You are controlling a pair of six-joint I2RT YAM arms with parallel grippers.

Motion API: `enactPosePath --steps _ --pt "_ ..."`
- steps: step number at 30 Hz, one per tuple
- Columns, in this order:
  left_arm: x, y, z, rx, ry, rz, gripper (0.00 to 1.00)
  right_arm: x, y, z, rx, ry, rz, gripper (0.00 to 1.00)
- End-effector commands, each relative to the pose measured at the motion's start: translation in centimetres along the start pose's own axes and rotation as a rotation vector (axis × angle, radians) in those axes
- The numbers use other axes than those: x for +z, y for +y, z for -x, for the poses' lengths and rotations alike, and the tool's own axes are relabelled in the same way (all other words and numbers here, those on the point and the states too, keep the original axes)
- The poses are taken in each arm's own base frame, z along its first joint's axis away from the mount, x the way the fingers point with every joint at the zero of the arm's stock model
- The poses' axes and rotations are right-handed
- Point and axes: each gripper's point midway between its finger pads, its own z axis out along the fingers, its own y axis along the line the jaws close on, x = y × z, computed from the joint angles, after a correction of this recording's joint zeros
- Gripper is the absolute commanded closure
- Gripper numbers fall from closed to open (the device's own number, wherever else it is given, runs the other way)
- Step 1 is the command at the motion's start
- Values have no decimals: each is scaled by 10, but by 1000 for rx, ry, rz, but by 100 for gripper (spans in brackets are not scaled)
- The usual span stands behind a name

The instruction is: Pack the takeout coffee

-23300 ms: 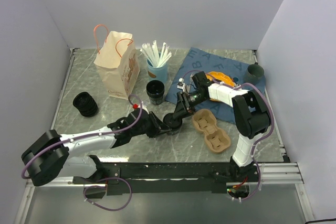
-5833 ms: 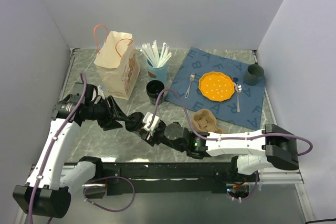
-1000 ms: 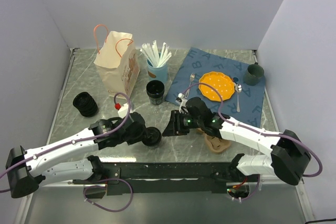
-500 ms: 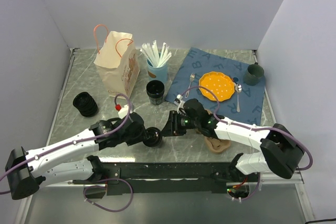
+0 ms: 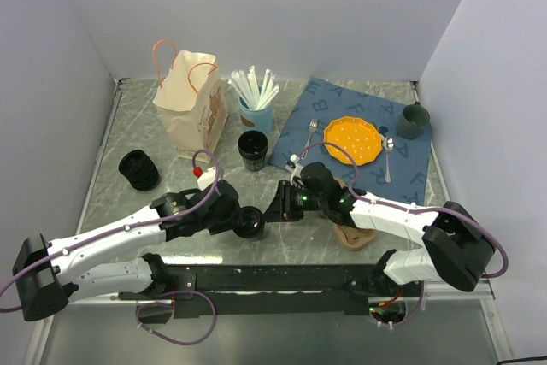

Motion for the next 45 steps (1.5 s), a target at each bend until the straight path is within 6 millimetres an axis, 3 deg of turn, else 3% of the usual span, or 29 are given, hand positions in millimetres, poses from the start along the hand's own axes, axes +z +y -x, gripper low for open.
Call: enactPosePath --steps 1,13,20,29,30,32,33,34,41,45 --pt "-3 -24 8 -4 -9 -72 46 2 -4 2 -16 -9 -8 65" --pt "9 -10 -6 -35 30 -36 48 2 -7 -9 34 -10 55 66" --pt "13 -7 -12 -46 54 -26 50 3 -1 -10 41 -53 164 74" --pt "23 9 -25 -51 93 39 50 13 -17 -24 25 -54 284 80" --pt "23 12 -26 -54 98 49 51 20 -30 -31 48 -26 267 81" --pt "25 18 -31 -67 107 62 51 18 -17 -30 28 -25 373 81" --pt "25 20 -33 -73 115 63 51 25 -29 -37 56 -1 358 81" --pt "25 21 -34 -83 119 63 51 22 -23 -32 51 -21 404 81" --pt "25 37 -45 -128 139 78 51 28 -40 -38 67 -6 369 75" --pt "23 38 -44 -142 131 76 51 23 -31 -34 16 -2 369 69"
